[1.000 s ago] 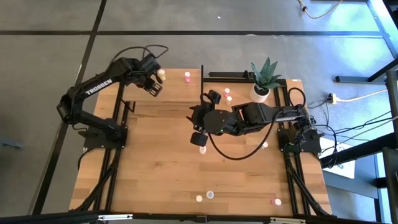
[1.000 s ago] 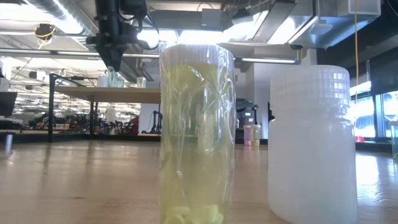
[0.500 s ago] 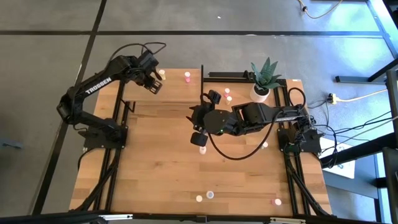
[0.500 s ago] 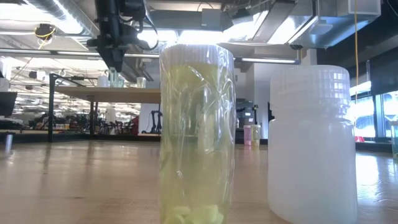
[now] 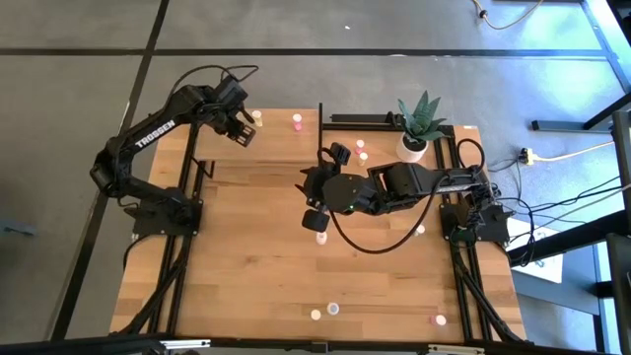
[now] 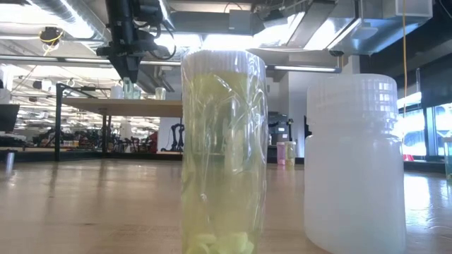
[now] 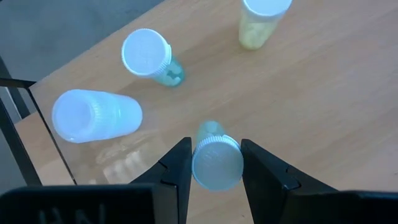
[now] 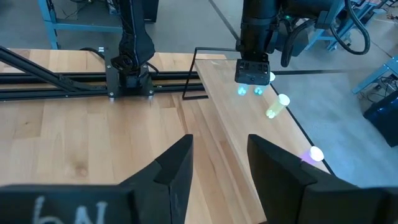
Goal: Pick and place medicine bottles onto shelf by color
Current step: Put the bottom blue pill bottle aligned with the other blue pill bottle on the shelf
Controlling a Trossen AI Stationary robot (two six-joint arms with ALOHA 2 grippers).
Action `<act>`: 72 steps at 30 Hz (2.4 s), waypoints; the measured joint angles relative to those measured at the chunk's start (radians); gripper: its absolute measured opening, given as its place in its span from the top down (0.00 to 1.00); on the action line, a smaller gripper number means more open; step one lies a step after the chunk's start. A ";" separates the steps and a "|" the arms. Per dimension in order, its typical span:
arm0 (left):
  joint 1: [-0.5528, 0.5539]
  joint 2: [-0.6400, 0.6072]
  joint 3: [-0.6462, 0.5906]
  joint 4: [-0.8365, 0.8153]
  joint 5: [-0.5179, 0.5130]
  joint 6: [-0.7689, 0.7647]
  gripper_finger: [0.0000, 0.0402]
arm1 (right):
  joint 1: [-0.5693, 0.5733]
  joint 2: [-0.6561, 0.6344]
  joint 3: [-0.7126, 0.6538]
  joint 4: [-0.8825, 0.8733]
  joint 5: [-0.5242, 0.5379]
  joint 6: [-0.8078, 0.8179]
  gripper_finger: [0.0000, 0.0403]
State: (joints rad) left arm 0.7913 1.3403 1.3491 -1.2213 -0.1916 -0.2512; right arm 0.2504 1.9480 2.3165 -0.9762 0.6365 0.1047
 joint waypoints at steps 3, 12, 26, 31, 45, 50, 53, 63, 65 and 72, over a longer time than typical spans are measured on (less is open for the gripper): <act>0.000 0.000 0.000 0.000 0.000 0.000 0.74 | 0.000 0.000 0.000 0.000 0.000 0.000 0.62; 0.000 0.000 0.000 0.000 0.029 0.000 0.74 | 0.000 0.000 0.000 0.000 0.000 0.000 0.62; 0.000 0.032 0.000 0.007 0.016 0.000 0.74 | 0.000 0.000 0.000 0.009 0.000 0.000 0.62; 0.000 0.033 0.000 0.001 -0.027 0.000 0.74 | 0.000 0.000 0.000 0.015 0.000 -0.001 0.62; 0.000 0.033 0.000 0.003 -0.026 0.028 0.71 | 0.000 0.000 0.000 0.016 0.000 -0.003 0.62; 0.000 0.033 0.000 0.003 -0.026 0.045 0.71 | 0.000 0.000 0.000 0.016 0.000 -0.004 0.62; 0.000 0.033 0.000 0.003 -0.022 0.045 0.71 | 0.000 0.000 0.000 0.016 0.000 -0.004 0.62; 0.000 0.033 0.000 0.004 0.000 0.043 0.71 | 0.000 0.000 0.000 0.016 0.000 -0.004 0.62; 0.000 0.033 0.000 0.004 0.000 0.043 0.71 | 0.000 0.000 0.000 0.016 0.000 -0.004 0.62; 0.000 0.033 0.000 0.004 0.000 0.041 0.70 | 0.000 0.000 0.000 0.015 0.000 -0.004 0.62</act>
State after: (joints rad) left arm 0.7918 1.3731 1.3492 -1.2171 -0.1912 -0.2103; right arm 0.2504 1.9480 2.3165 -0.9607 0.6364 0.1009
